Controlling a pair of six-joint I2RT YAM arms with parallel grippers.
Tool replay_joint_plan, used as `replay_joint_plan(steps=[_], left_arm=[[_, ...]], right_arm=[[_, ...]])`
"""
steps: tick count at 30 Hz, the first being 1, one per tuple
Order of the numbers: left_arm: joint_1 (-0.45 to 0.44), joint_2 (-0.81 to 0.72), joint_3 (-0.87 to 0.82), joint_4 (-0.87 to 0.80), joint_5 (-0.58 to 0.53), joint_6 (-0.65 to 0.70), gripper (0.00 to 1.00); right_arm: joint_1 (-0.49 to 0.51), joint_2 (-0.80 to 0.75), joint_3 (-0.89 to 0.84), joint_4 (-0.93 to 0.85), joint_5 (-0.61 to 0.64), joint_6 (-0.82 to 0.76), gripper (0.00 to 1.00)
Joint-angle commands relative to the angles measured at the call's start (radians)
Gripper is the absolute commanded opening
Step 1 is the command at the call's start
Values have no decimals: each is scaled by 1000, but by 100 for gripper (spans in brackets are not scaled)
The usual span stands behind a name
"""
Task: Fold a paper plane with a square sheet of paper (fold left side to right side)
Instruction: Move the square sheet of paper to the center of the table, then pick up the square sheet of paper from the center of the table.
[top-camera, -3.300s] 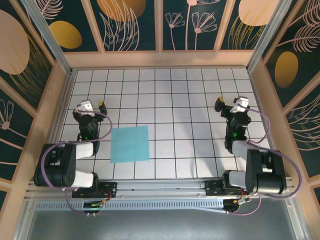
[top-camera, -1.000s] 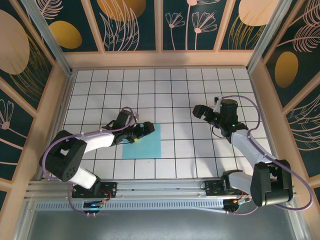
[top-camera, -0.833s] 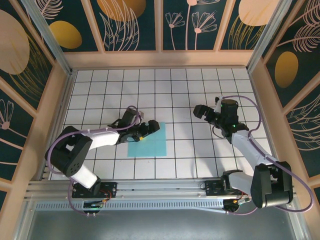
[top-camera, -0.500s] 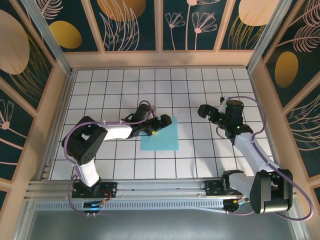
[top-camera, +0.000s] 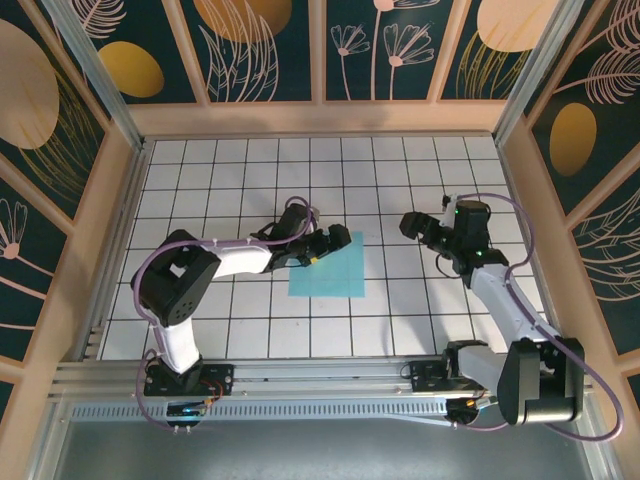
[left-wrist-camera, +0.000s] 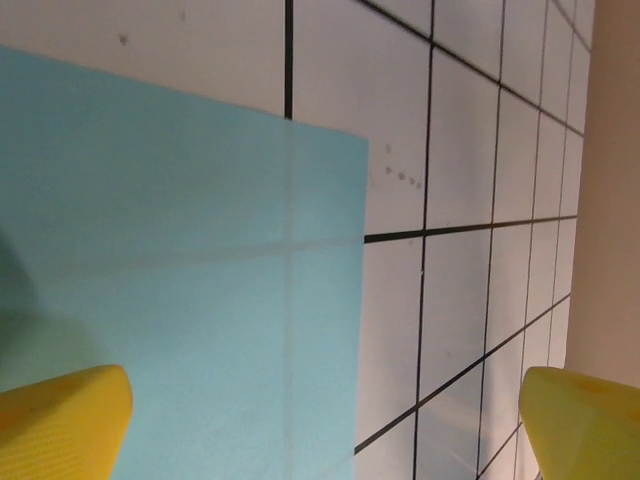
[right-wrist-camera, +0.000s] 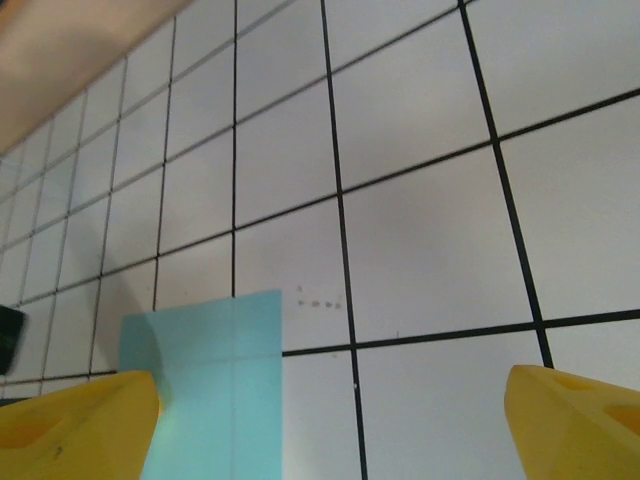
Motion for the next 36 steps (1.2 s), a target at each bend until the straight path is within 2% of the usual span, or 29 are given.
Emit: replay_joint_plan(steps=[1, 5, 9, 16, 26, 36], left_arm=[[4, -120, -4, -62, -77, 71, 99], [11, -222, -75, -128, -110, 115, 99], [11, -291, -160, -159, -103, 123, 94], [11, -303, -244, -151, -38, 121, 76], [10, -205, -210, -190, -48, 146, 46], [9, -183, -237, -193, -59, 145, 37]], right_arm=[[46, 56, 58, -25, 1, -30, 88], [135, 144, 108, -19, 52, -30, 88], [222, 263, 158, -2, 83, -19, 89], [358, 492, 289, -15, 161, -7, 91], [459, 693, 448, -78, 264, -27, 91], [496, 768, 501, -104, 295, -35, 92]])
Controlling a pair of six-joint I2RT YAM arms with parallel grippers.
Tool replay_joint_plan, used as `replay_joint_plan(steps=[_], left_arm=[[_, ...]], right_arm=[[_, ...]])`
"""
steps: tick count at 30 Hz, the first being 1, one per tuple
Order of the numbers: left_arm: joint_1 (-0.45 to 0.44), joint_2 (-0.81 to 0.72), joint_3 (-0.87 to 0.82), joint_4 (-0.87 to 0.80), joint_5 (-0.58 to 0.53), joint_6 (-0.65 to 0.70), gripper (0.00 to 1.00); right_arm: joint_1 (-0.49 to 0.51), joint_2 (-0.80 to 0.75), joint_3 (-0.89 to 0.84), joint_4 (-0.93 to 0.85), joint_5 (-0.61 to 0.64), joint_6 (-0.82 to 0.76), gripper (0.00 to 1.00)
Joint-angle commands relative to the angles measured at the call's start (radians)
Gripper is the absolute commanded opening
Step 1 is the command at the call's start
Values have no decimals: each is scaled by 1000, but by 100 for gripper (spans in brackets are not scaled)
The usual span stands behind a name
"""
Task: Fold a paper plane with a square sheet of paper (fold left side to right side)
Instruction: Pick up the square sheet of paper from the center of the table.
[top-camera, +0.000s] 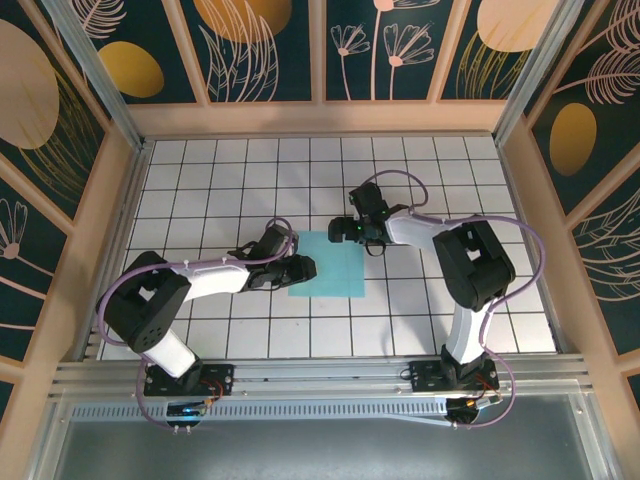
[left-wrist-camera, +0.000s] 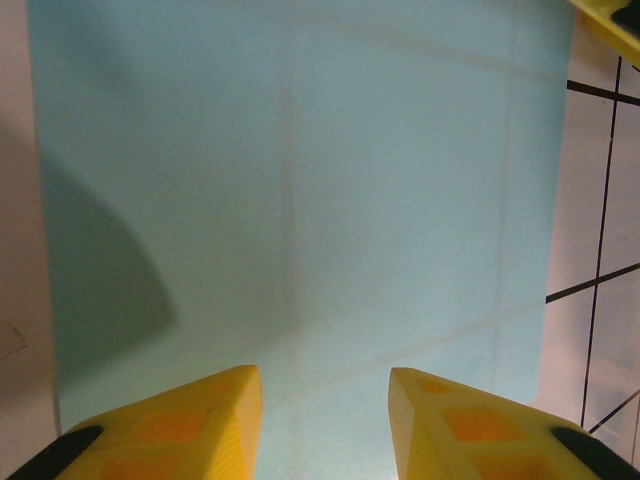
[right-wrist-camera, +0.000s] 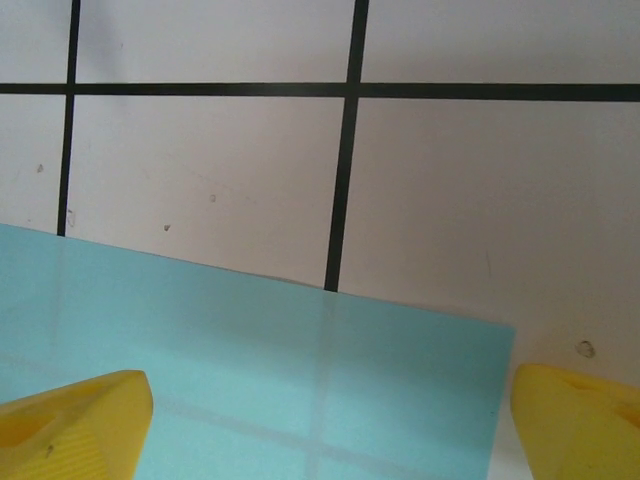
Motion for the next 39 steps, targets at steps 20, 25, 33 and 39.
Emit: replay_joint_plan(steps=[20, 25, 33, 39], left_arm=[[0, 70, -13, 17, -10, -1, 30], [1, 75, -12, 25, -8, -3, 30], [1, 80, -6, 36, -5, -7, 30], [1, 78, -6, 46, -3, -9, 30]], right_arm=[[86, 22, 5, -76, 51, -10, 92], [109, -6, -3, -93, 52, -13, 90], [129, -29, -6, -126, 30, -21, 82], [130, -32, -12, -136, 17, -25, 69]])
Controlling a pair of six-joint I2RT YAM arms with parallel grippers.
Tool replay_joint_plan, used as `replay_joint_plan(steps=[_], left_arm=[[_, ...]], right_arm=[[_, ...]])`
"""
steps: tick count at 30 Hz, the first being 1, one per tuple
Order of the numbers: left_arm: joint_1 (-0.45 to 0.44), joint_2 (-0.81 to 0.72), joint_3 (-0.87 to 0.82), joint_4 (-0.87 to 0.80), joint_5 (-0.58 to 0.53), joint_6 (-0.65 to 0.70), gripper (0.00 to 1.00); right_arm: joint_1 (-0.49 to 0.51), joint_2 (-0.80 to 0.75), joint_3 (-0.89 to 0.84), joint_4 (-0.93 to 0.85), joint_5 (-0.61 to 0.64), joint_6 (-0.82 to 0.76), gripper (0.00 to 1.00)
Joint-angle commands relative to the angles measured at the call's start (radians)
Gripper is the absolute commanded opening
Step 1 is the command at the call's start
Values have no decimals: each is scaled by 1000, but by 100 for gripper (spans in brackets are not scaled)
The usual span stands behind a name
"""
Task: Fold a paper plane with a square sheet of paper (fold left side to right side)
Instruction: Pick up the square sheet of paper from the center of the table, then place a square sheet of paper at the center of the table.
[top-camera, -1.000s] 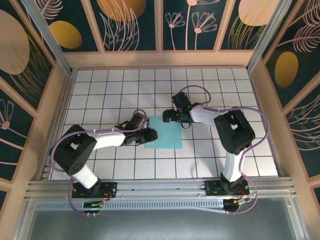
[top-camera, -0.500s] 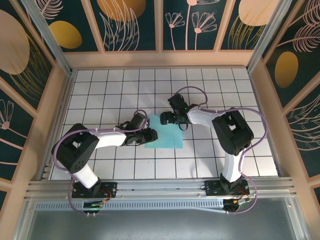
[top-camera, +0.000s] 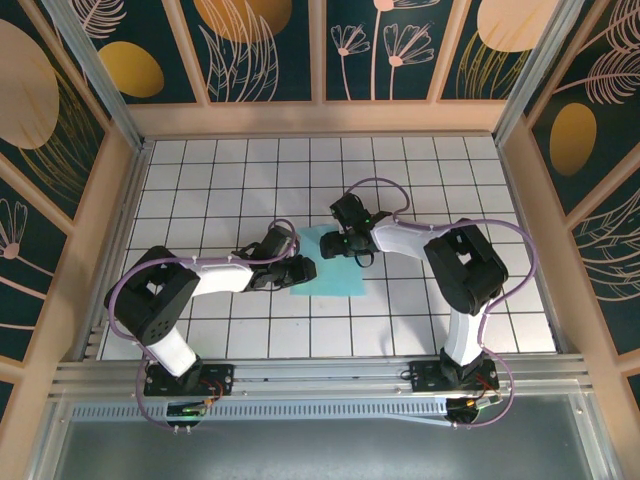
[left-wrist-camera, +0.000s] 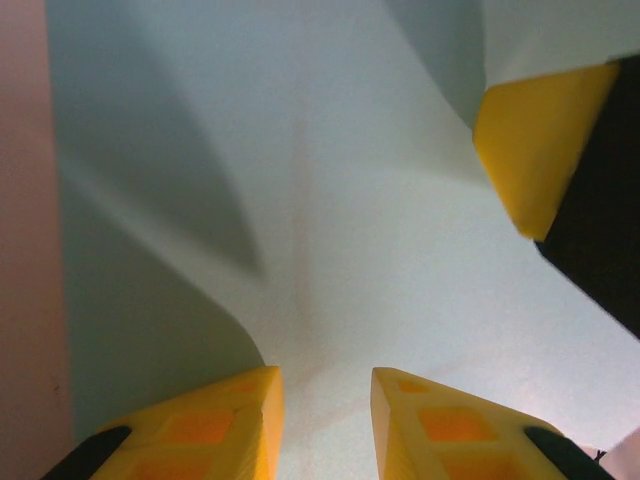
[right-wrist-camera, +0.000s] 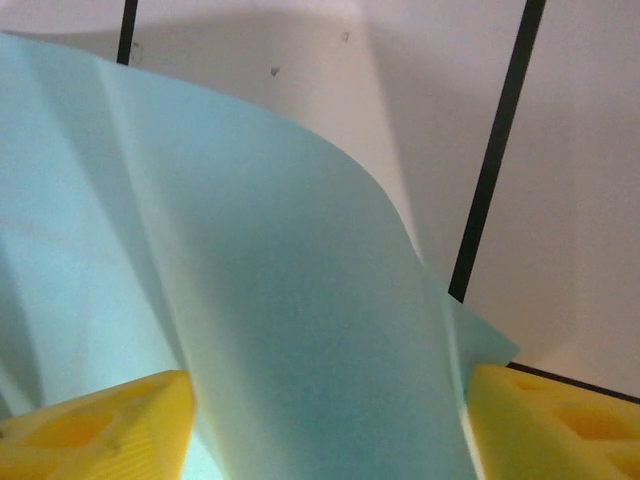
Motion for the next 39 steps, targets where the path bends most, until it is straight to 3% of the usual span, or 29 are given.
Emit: replay_joint_plan(steps=[1, 13, 17, 26, 32, 39], left_arm=[[0, 23, -4, -5, -7, -10, 30], [9, -120, -34, 20, -94, -26, 45], [69, -233, -91, 55, -83, -32, 52], [256, -441, -244, 252, 163, 6, 69], [262, -528, -299, 546, 388, 24, 87], [261, -560, -263, 637, 454, 59, 99]], right_arm=[[10, -31, -20, -45, -20, -3, 66], [-9, -68, -49, -13, -119, -19, 39], [-47, -123, -91, 35, -219, -24, 33], [-253, -349, -232, 193, -597, -49, 31], [-351, -489, -246, 196, -872, -113, 30], [-360, -612, -212, 219, -1073, -94, 25]])
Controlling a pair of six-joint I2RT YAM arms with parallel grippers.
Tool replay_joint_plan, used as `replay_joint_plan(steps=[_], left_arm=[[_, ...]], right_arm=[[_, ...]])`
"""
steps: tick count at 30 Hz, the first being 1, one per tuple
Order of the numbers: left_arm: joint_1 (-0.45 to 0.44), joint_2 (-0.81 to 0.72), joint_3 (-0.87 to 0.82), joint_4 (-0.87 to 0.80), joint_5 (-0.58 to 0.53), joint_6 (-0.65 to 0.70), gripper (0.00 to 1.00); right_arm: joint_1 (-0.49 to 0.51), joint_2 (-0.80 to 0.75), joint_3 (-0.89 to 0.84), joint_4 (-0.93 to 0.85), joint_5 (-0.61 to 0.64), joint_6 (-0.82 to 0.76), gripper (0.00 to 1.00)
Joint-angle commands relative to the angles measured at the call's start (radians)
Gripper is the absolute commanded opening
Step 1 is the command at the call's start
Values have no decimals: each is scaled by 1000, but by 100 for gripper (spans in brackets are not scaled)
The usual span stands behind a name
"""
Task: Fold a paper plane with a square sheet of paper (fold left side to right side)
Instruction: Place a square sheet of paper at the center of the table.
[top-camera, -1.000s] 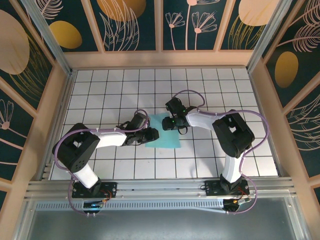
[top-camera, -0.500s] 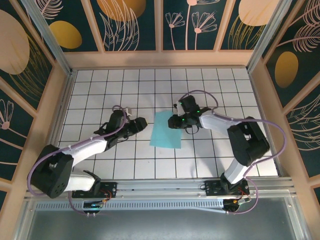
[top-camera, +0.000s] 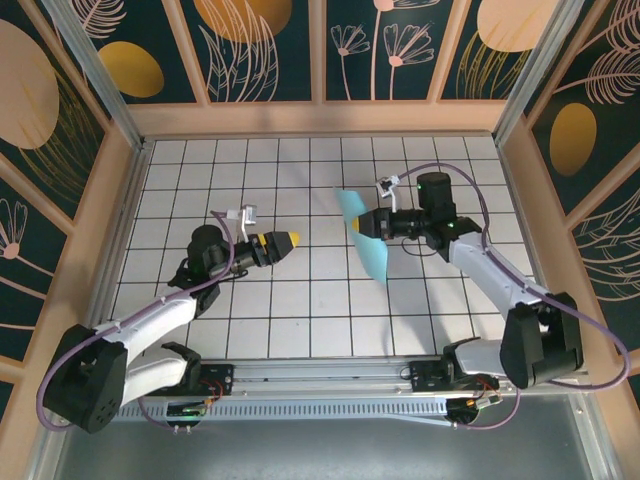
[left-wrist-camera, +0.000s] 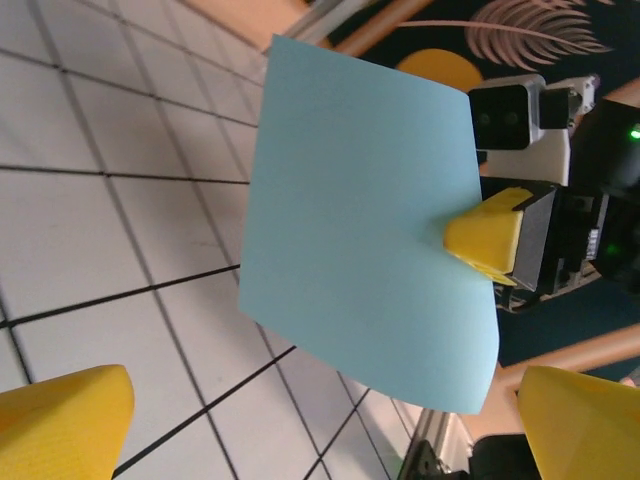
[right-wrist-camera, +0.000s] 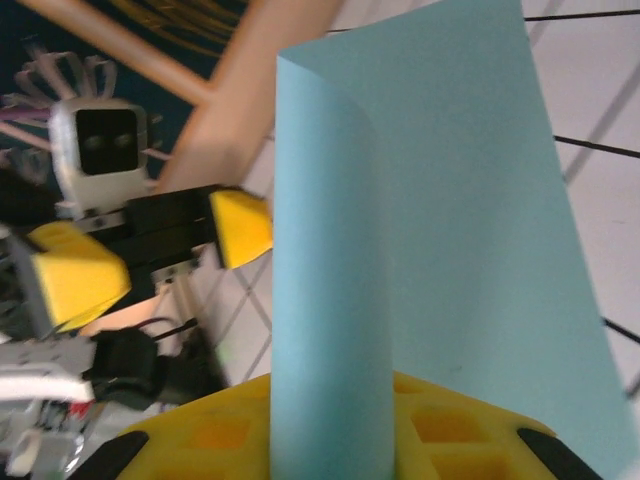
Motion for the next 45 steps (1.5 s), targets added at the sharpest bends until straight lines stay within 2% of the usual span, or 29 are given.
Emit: replay_joint_plan(steps=[1, 8, 15, 22, 24, 26, 30, 32, 40, 45], left_arm=[[2, -10, 35, 153, 93, 22, 99], [1, 7, 98, 216, 170, 30, 99], [-14, 18, 150, 240, 225, 46, 99], [-45, 28, 207, 170, 237, 104, 96], [-48, 30, 212, 163, 233, 108, 88], [-49, 28, 212, 150, 225, 118, 74], [-48, 24, 209, 122, 205, 129, 46], [-49, 26, 211, 106, 198, 134, 36], [-49, 45, 205, 70, 171, 132, 15], [-49, 66, 217, -12, 126, 133, 4]], right_arm=[[-3, -60, 22, 62, -183, 24, 25], [47, -164, 28, 247, -288, 163, 24], [121, -180, 52, 390, -287, 266, 22], [135, -131, 67, 366, -260, 247, 22], [134, -118, 84, 288, -237, 192, 22], [129, -109, 96, 230, -220, 149, 22], [116, -109, 87, 223, -208, 140, 22], [109, -111, 82, 221, -203, 139, 22], [89, -115, 65, 207, -177, 130, 23], [63, -115, 45, 160, -136, 102, 31]])
